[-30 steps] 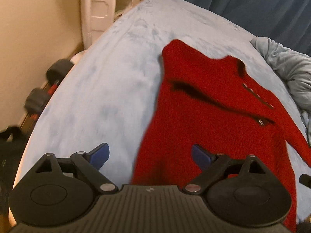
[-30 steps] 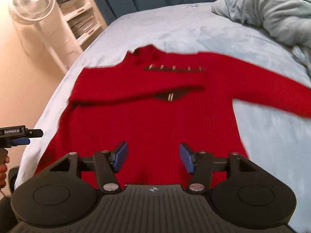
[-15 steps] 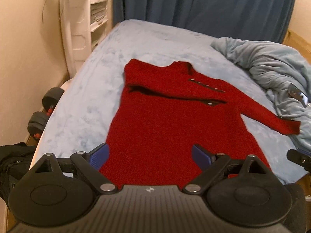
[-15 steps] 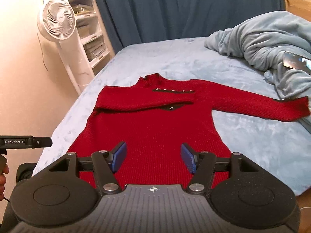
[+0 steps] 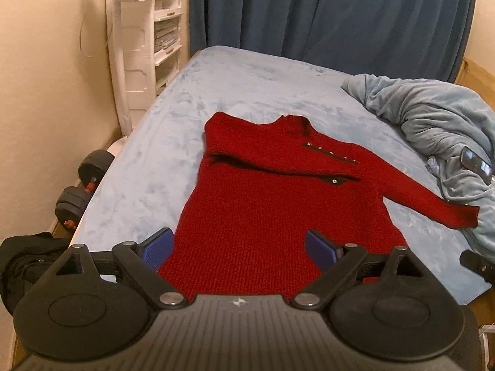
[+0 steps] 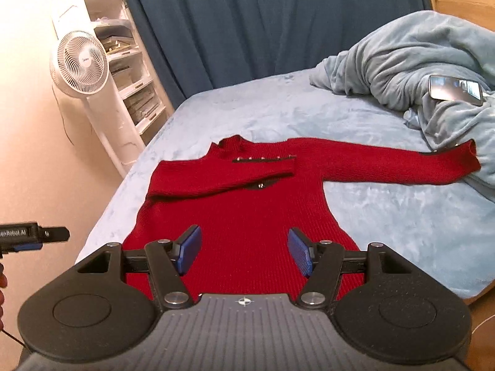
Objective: Fold small clothes
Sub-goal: 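Grasp the red sleeve cuff with the right gripper and lift it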
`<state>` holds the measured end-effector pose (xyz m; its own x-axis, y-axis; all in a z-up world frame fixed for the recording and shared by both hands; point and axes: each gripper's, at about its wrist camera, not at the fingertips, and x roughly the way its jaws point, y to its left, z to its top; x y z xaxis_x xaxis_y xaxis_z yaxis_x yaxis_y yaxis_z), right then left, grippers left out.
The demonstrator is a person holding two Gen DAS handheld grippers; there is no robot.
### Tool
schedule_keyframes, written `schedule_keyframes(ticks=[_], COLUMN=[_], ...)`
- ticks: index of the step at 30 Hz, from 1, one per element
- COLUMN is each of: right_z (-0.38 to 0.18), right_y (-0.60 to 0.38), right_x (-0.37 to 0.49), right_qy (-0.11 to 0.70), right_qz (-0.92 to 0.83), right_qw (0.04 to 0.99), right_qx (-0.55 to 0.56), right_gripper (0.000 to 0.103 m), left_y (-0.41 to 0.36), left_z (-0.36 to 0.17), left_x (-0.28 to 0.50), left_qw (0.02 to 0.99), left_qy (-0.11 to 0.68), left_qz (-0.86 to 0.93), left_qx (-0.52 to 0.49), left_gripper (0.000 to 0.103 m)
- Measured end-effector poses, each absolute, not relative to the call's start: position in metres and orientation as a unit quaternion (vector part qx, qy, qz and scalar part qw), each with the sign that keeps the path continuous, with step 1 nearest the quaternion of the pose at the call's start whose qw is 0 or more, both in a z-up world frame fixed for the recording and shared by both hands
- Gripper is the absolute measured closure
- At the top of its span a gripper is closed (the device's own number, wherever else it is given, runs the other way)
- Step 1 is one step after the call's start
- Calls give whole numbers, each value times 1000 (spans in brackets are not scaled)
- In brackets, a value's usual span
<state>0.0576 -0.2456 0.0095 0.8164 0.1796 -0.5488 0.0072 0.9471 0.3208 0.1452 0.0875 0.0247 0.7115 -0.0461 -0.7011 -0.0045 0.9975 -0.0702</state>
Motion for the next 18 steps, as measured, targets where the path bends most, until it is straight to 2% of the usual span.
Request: schedule_keyframes(ticks=[10, 18], right_z=[-25, -95], right_y=[-310, -461], right_x=[92, 164], right_qy=[306, 250], right_qz=[-15, -202], right_qw=[929, 873], right_qx=[208, 366], right_gripper=[39, 39], left_y=[54, 32], left_z=[4, -14], left_x=[178, 224], left_qw=[910, 894], left_qy=[414, 448], left_qz=[-20, -25], left_qx=[-8, 9], left_gripper=[9, 9])
